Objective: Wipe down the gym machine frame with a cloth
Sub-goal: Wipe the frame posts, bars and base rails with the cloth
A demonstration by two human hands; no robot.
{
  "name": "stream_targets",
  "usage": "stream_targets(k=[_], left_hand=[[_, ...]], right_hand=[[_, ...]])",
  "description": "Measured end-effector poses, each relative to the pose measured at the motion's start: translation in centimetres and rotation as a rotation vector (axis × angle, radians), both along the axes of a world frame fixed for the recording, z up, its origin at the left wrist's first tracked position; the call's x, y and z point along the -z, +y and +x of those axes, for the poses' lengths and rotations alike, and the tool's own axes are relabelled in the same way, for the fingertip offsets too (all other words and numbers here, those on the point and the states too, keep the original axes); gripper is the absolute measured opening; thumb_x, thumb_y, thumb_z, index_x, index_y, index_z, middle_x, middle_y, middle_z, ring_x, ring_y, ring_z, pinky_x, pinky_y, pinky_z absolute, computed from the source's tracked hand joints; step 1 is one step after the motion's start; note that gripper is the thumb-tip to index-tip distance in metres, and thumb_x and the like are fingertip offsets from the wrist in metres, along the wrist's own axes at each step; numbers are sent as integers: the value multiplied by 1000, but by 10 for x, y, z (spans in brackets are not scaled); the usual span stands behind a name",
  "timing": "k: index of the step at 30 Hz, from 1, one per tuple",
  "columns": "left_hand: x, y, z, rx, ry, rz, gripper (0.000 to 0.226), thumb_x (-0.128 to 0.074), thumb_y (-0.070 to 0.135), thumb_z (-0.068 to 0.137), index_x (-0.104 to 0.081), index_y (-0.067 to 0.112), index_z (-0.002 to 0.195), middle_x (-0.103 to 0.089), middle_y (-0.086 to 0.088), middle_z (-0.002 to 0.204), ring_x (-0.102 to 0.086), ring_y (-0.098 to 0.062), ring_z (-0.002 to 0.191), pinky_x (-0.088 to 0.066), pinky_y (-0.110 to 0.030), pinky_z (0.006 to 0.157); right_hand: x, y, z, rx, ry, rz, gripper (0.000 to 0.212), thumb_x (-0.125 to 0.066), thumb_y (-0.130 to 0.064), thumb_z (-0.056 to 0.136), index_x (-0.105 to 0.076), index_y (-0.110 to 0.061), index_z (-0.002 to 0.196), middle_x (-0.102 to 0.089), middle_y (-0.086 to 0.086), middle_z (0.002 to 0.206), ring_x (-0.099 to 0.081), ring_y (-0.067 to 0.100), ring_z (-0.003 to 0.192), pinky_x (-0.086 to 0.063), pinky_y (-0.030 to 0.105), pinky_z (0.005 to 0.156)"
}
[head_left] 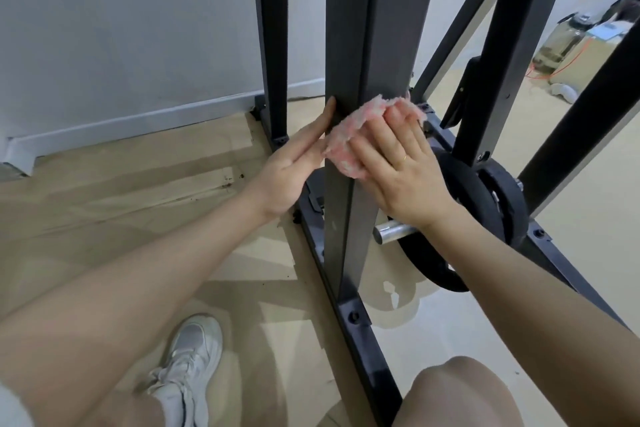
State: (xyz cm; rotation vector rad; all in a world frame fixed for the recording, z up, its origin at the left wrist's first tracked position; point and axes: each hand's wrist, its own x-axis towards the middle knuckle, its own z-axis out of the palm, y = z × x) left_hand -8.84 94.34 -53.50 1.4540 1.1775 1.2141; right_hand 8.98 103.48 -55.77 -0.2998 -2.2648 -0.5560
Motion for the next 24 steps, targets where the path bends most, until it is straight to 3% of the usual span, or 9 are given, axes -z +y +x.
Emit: stream_targets(k=[4, 7, 11, 14, 16, 17, 19, 22, 24], left_hand=[[8, 2, 6, -98, 108, 10, 50, -34, 27, 96, -15, 55, 133, -31, 8, 152, -28, -3, 139, -20, -28, 116], [11, 4, 11, -118, 133, 21, 55, -33, 23, 96, -13, 59, 132, -29, 7, 153, -26, -2, 140, -21, -32, 117], [9, 3, 9, -101, 45, 17, 55, -32, 17, 97, -12, 49, 136, -49, -2, 110, -48, 6, 103, -34, -15, 100], [8, 2, 8, -99, 24, -5, 49, -30, 21, 98, -25, 60, 127, -46, 1, 133, -42, -4, 126, -26, -26, 113], [10, 2, 10, -110, 39, 7, 47, -30, 26, 98, -25, 65, 123, -33, 8, 151, -29, -6, 139, -23, -35, 117], [12, 3, 11, -124, 31, 14, 46, -30, 28, 97, -25, 66, 123, -33, 9, 152, -29, -8, 139, -24, -38, 117], [12, 3, 13, -145, 12, 23, 45, -30, 30, 97, -25, 66, 123, -36, 10, 150, -33, -11, 138, -26, -43, 115], [10, 3, 13, -115, 10, 45, 44, -28, 24, 99, -20, 53, 132, -28, 5, 154, -26, -10, 141, -21, -41, 118], [10, 2, 9, -72, 2, 54, 46, -25, 20, 101, -15, 40, 142, -24, 4, 155, -24, -8, 141, -21, -37, 118]], right_hand=[[73, -20, 30, -3, -263, -57, 61, -45, -14, 97, -18, -16, 152, -22, 9, 153, -11, 25, 146, -11, 42, 120], [55, -15, 30, -44, -327, 53, 62, -39, -10, 98, -11, -14, 153, -7, 3, 161, 1, 18, 148, -12, 37, 118], [28, 2, 5, -81, -142, 94, 52, -40, -22, 101, -27, -12, 150, -20, 5, 157, -4, 20, 148, -18, 41, 119], [91, -9, 15, -40, -304, 185, 54, -41, -17, 101, -22, -11, 151, -7, 6, 161, -5, 22, 148, -14, 38, 120], [120, -18, 25, -102, -532, 180, 45, -35, -10, 101, -28, -9, 145, -29, 6, 154, -10, 20, 148, -12, 35, 120], [119, -17, 25, -114, -566, 183, 36, -26, -8, 103, -37, -7, 138, -46, 3, 143, -22, 18, 145, -10, 32, 119], [92, -15, 17, -104, -608, 82, 47, -13, -9, 106, -57, -5, 122, -67, 0, 120, -49, 11, 124, -5, 25, 118], [58, -16, 11, -129, -425, -164, 48, -23, -18, 106, -69, -7, 115, -66, 6, 121, -50, 16, 119, -16, 22, 114], [69, -21, 10, -6, -363, -116, 37, -35, -15, 103, -68, -3, 115, -66, 10, 119, -50, 21, 118, -18, 24, 113]])
